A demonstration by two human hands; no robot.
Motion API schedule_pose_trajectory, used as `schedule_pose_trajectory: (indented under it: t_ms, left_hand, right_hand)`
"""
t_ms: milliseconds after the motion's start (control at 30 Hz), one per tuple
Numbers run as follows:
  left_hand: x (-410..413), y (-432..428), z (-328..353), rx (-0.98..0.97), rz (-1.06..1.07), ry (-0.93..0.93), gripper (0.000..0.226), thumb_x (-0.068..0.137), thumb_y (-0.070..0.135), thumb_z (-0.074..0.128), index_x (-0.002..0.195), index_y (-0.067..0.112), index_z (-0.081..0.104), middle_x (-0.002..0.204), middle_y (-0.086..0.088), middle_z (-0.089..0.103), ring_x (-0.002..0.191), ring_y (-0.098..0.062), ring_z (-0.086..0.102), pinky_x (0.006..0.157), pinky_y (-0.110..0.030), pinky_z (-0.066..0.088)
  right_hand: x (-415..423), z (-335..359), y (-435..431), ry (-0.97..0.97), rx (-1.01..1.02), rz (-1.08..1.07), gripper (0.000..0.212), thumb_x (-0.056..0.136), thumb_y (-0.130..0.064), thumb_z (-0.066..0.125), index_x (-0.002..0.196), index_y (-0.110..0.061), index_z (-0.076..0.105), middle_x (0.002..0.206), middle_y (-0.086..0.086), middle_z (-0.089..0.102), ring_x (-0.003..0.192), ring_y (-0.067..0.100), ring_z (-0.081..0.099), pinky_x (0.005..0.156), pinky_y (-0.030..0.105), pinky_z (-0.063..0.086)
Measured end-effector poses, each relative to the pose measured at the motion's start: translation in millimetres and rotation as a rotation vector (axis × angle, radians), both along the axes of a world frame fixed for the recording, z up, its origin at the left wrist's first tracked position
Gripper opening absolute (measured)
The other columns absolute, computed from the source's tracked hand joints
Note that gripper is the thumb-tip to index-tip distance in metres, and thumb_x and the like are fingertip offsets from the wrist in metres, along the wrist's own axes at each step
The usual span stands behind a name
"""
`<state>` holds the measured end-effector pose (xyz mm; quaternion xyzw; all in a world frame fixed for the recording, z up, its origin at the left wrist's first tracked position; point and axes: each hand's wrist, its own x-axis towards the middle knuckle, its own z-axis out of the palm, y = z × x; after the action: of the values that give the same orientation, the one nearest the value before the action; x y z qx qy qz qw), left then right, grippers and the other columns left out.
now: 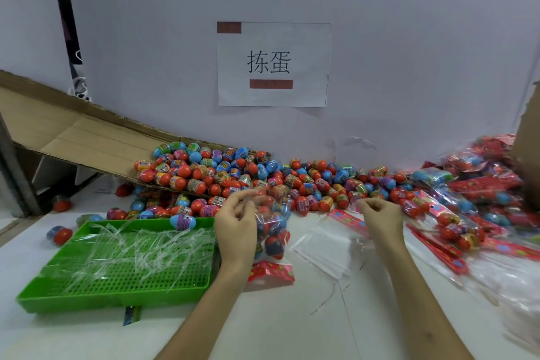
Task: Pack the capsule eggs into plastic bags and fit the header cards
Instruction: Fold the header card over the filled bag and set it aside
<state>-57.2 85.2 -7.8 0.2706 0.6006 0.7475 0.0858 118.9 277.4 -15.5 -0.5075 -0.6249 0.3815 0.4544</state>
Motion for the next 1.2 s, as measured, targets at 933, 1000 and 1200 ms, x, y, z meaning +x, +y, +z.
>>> schedule_pose_trajectory:
  t_ms: [933,1000,1200]
  left_hand:
    - [-1.9,0.3,6.3,0.089,-0.315,-0.307,0.025,0.106,0.013,0.056,0.125,0.023,0.068,0.111,-0.002,0.079,0.104,-0.026,0.076,0.085,-0.047,0.063]
    - [-1.2,-0.7,7.7,0.096,-0.343,-0.300,0.026,0.106,0.015,0.056,0.127,0.023,0.068,0.112,-0.002,0.079,0.107,-0.026,0.075,0.091,-0.052,0.061]
    - [1.9,-2.5,11.5,0.104,-0.416,-0.330,0.029,0.106,0.020,0.055,0.127,0.031,0.071,0.118,-0.002,0.077,0.111,-0.022,0.074,0.098,-0.060,0.056]
  right_hand:
    - [-46.8,23.5,-71.5,0.128,-0.174,0.780,0.022,0.093,-0.037,0.070,0.111,-0.025,0.076,0.108,-0.007,0.076,0.101,0.016,0.072,0.082,0.032,0.061]
    - [-48.4,22.6,-73.5,0.159,-0.212,0.815,0.017,0.094,-0.035,0.070,0.109,-0.030,0.077,0.111,-0.009,0.075,0.103,0.014,0.072,0.079,0.030,0.061]
    - [-49.2,20.6,-70.1,0.161,-0.289,0.844,0.015,0.096,-0.028,0.069,0.109,-0.029,0.078,0.114,-0.005,0.074,0.110,0.022,0.070,0.084,0.038,0.062]
